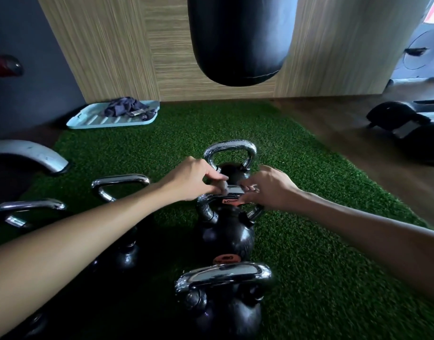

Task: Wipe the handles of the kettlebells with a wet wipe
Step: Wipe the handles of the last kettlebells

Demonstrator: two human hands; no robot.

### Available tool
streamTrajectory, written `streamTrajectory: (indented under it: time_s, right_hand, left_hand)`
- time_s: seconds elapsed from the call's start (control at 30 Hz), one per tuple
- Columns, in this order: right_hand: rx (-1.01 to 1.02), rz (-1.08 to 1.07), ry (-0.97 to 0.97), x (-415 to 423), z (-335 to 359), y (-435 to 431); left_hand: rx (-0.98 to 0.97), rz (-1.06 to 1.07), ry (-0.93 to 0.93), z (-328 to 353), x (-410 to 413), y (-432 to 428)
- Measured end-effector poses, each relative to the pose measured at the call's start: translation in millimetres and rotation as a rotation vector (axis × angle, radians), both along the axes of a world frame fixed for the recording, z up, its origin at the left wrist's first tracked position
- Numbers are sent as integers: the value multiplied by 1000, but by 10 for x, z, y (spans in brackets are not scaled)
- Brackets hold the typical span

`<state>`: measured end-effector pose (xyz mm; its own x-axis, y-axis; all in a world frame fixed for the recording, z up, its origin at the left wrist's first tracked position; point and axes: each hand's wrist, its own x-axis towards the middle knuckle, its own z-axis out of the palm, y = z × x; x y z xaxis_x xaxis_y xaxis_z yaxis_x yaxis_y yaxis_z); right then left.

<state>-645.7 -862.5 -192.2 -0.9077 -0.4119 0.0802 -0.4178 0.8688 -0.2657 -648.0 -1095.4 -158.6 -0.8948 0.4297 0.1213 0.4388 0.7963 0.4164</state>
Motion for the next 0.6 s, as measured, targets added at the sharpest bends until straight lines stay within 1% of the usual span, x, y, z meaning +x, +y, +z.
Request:
streamTrajectory:
  time_s: [0.1,0.17,0.3,0.4,0.47,0.6]
  right_hand:
    - [-59,2,-68,74,-8,176]
    - [-66,-17,-58,87,-32,313]
    - [-87,-81,-69,89,-165,515]
    - [-140,-113,-75,63,-271,600]
    - [-174,-91,-84,-11,-387,688]
    - [-235,-62,-105,9,-363,685]
  left_hand:
    - [-36,-22,-13,-60,-35,173]
    - [-87,-59,-34,-55,-36,303]
    - [-37,-108,-27,-69,-19,644]
    - [-63,-140,6,-94,-27,856]
    - [-78,-155,32,-59,-33,870]
    - [-5,-127,-43,-44,-115,544]
